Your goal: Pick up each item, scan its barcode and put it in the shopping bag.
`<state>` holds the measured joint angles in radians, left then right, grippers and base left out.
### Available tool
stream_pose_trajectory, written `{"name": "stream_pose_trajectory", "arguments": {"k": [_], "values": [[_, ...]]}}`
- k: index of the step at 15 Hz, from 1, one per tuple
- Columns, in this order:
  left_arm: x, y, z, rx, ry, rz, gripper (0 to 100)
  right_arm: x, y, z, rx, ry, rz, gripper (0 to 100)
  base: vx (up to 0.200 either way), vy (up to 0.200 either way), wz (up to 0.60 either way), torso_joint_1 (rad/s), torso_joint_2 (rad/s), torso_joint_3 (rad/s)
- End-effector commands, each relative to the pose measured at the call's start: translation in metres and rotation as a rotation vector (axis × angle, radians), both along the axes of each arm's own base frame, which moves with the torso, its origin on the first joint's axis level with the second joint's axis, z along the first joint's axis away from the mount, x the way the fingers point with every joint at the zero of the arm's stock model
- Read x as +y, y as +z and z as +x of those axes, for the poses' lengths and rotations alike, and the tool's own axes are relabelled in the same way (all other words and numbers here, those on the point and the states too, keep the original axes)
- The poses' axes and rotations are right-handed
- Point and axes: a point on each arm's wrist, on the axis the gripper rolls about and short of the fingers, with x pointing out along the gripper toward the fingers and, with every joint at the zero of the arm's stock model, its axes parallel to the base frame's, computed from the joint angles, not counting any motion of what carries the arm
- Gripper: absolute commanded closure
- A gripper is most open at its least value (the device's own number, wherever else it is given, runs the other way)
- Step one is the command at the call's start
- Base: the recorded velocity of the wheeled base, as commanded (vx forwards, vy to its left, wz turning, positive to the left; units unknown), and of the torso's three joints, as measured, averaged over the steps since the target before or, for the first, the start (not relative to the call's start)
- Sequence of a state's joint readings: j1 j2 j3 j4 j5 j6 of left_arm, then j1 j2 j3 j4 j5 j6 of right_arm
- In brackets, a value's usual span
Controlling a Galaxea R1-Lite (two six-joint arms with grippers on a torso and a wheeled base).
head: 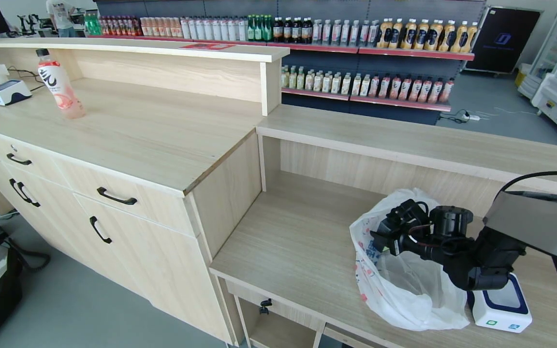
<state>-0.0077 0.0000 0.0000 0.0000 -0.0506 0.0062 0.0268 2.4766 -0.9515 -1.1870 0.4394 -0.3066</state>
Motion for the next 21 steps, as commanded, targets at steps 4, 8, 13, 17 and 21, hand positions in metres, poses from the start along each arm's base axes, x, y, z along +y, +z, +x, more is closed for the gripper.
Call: {"name": "stream_pose_trajectory", "arguments": {"k": [4,8,13,17,21], "values": [[0.000,0.000,0.000,0.000,0.000,0.000,0,0.005,-0.009,0.003,0.009,0.013,-0.003,100,0.000,0.000,0.00,0.000,0.00,0.000],[0.000,0.000,0.000,0.000,0.000,0.000,0,0.004,-0.007,0.002,0.009,0.010,-0.003,0,0.000,0.000,0.00,0.000,0.00,0.000],[0.000,0.000,0.000,0.000,0.000,0.000,0,-0.008,0.089,-0.029,-0.089,-0.017,-0.001,0,0.000,0.000,0.00,0.000,0.00,0.000],[0.000,0.000,0.000,0.000,0.000,0.000,0,-0.061,0.193,-0.137,-0.222,-0.202,-0.027,0,0.000,0.000,0.00,0.000,0.00,0.000],[0.000,0.000,0.000,0.000,0.000,0.000,0,-0.074,0.242,-0.177,-0.371,-0.243,-0.071,0,0.000,0.000,-0.60,-0.001,0.00,0.005]]}}
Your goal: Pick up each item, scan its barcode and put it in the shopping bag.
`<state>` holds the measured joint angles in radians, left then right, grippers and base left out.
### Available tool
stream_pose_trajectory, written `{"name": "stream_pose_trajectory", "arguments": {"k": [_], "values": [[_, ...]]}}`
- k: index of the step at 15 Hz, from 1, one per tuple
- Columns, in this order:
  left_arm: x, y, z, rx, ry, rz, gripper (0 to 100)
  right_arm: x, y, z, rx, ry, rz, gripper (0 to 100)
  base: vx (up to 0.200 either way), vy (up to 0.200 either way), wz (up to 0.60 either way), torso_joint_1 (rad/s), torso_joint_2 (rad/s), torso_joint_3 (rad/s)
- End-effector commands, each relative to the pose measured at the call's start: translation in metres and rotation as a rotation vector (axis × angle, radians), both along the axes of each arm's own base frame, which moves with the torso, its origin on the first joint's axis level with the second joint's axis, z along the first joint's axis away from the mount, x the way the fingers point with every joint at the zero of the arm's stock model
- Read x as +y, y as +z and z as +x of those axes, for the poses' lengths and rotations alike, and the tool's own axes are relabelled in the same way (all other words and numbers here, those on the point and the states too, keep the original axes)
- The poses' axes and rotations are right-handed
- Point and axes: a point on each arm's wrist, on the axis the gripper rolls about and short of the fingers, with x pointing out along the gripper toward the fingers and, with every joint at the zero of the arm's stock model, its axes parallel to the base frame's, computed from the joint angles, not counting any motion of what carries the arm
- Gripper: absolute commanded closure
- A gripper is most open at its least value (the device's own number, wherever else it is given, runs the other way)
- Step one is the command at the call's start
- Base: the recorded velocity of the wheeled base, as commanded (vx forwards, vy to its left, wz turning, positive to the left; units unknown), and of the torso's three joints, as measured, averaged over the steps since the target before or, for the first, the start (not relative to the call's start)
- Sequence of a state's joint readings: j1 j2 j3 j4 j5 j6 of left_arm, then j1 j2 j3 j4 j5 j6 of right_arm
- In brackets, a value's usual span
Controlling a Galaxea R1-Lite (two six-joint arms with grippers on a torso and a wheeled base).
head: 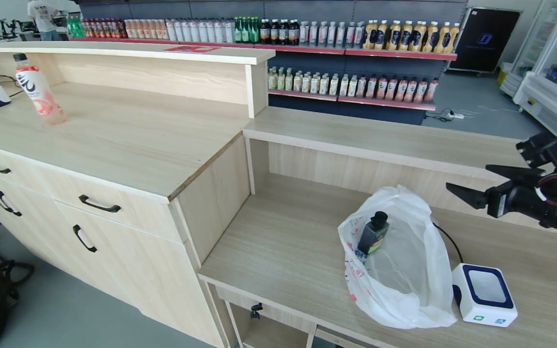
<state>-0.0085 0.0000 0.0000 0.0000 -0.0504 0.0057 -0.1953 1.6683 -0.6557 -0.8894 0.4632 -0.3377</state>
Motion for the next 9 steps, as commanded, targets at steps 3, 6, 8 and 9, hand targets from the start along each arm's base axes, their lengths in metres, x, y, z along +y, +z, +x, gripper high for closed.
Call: {"name": "stream_pose_trajectory", "arguments": {"k": [3,6,8,9], "values": [[0.000,0.000,0.000,0.002,0.001,0.000,0,-0.035,0.043,-0.071,-0.059,-0.201,-0.075,0,0.000,0.000,-0.60,0.012,0.00,0.006],[0.000,0.000,0.000,0.000,0.001,0.000,0,-0.068,0.020,-0.092,0.220,-0.532,-0.077,0,0.000,0.000,-0.60,-0.002,0.00,0.005],[0.000,0.000,0.000,0.002,0.001,0.000,0,-0.076,0.014,-0.093,0.260,-0.593,-0.073,0,0.000,0.000,-0.60,-0.007,0.00,0.005],[0.000,0.000,0.000,0.002,0.001,0.000,0,-0.104,-0.009,-0.074,0.299,-0.650,-0.047,0,0.000,0.000,0.00,0.000,0.00,0.000]]}}
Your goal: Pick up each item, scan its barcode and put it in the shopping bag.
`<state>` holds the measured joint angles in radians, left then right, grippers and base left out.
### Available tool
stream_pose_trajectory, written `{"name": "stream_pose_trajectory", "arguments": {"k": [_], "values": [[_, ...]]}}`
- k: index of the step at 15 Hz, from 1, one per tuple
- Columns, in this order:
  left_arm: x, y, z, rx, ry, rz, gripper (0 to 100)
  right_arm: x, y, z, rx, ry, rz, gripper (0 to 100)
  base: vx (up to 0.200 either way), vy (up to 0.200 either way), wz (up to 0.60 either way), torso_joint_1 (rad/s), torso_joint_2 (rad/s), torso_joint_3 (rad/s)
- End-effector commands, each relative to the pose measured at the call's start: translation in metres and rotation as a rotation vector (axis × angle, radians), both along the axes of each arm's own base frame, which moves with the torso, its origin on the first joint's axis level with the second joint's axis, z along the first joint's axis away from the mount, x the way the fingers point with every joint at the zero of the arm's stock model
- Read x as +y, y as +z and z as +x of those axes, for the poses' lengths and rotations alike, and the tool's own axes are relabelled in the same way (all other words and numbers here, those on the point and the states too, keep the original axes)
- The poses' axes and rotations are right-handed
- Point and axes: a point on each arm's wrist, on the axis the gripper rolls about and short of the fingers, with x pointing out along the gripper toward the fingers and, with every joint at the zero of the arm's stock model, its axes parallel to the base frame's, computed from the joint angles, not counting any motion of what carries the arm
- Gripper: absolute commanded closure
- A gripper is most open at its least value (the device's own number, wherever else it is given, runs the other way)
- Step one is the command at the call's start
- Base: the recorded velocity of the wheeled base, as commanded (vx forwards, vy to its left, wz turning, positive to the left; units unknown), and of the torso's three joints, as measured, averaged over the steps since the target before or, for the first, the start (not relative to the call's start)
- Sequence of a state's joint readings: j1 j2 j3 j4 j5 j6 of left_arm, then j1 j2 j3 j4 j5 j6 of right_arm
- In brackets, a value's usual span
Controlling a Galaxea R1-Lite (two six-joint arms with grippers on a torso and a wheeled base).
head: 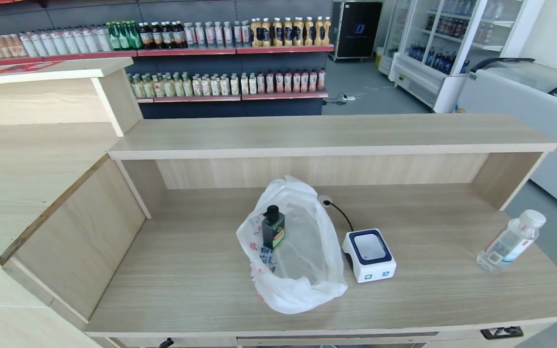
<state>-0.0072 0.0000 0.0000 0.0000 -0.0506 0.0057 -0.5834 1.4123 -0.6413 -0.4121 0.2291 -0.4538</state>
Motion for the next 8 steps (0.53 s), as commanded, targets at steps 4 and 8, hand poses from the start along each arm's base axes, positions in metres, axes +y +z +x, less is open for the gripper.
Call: {"name": "stream_pose_trajectory", "arguments": {"k": [4,8], "values": [[0.000,0.000,0.000,0.000,0.000,0.000,0,-0.093,-0.088,0.044,-0.041,0.191,0.108,0,0.000,0.000,0.00,0.000,0.00,0.000],[0.000,0.000,0.000,0.000,0.000,0.000,0,-0.120,-0.127,0.038,0.004,0.212,0.154,0,0.000,0.000,0.00,0.000,0.00,0.000]]}}
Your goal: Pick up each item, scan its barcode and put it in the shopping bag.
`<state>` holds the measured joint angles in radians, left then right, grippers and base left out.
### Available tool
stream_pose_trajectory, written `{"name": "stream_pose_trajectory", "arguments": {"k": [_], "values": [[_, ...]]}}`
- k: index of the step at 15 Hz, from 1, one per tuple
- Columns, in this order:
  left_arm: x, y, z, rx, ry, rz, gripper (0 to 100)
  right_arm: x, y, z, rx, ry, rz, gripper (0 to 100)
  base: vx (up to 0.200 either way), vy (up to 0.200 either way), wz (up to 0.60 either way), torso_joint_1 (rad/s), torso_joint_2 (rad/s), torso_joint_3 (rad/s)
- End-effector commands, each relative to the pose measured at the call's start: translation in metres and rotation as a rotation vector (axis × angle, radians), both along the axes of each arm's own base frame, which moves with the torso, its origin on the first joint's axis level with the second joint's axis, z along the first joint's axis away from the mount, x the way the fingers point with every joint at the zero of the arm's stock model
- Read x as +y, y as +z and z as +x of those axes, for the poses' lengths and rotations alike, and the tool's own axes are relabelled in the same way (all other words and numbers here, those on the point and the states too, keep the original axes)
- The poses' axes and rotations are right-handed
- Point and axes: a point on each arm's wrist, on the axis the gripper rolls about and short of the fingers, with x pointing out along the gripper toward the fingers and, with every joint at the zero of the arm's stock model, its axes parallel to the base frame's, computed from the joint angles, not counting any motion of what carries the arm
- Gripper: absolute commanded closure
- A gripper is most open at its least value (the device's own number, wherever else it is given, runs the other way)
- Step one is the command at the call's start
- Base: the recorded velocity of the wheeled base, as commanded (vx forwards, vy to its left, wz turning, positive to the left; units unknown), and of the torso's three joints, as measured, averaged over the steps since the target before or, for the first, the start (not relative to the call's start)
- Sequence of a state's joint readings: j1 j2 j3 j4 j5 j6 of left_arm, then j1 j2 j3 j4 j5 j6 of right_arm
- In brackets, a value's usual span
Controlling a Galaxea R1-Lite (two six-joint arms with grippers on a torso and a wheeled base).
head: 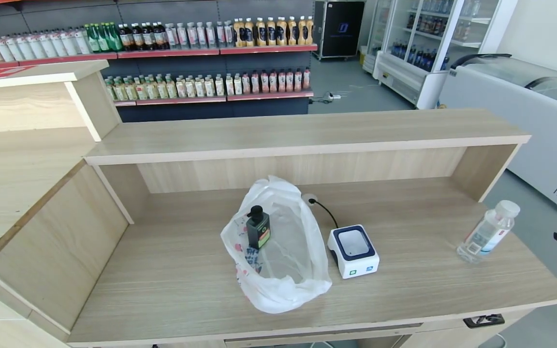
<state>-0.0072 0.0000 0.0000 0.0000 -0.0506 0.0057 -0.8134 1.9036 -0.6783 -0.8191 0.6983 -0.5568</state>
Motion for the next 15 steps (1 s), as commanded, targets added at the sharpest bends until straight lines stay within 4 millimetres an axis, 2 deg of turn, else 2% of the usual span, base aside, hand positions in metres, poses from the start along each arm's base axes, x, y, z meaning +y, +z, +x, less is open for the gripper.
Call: {"name": "stream_pose_trajectory", "arguments": {"k": [1,4,6,8,11,15], "values": [[0.000,0.000,0.000,0.000,0.000,0.000,0,-0.021,-0.046,0.001,0.076,-0.015,0.093,0,0.000,0.000,0.00,0.000,0.00,0.000],[0.000,0.000,0.000,0.002,0.000,0.000,0,-0.028,-0.059,0.008,0.057,0.029,0.109,0,0.000,0.000,0.00,0.000,0.00,0.000],[0.000,0.000,0.000,0.000,0.000,0.000,0,-0.033,-0.066,0.022,0.032,0.081,0.114,0,0.000,0.000,0.00,0.000,0.00,0.000],[0.000,0.000,0.000,0.000,0.000,0.000,0,-0.030,-0.068,0.043,0.015,0.138,0.130,0,0.000,0.000,0.00,0.000,0.00,0.000],[0.000,0.000,0.000,0.002,0.000,0.000,0,-0.015,-0.071,0.074,0.004,0.230,0.132,0,0.000,0.000,0.00,0.000,0.00,0.000],[0.000,0.000,0.000,0.000,0.000,0.000,0,0.008,-0.085,0.096,0.025,0.310,0.150,0,0.000,0.000,0.00,0.000,0.00,0.000]]}}
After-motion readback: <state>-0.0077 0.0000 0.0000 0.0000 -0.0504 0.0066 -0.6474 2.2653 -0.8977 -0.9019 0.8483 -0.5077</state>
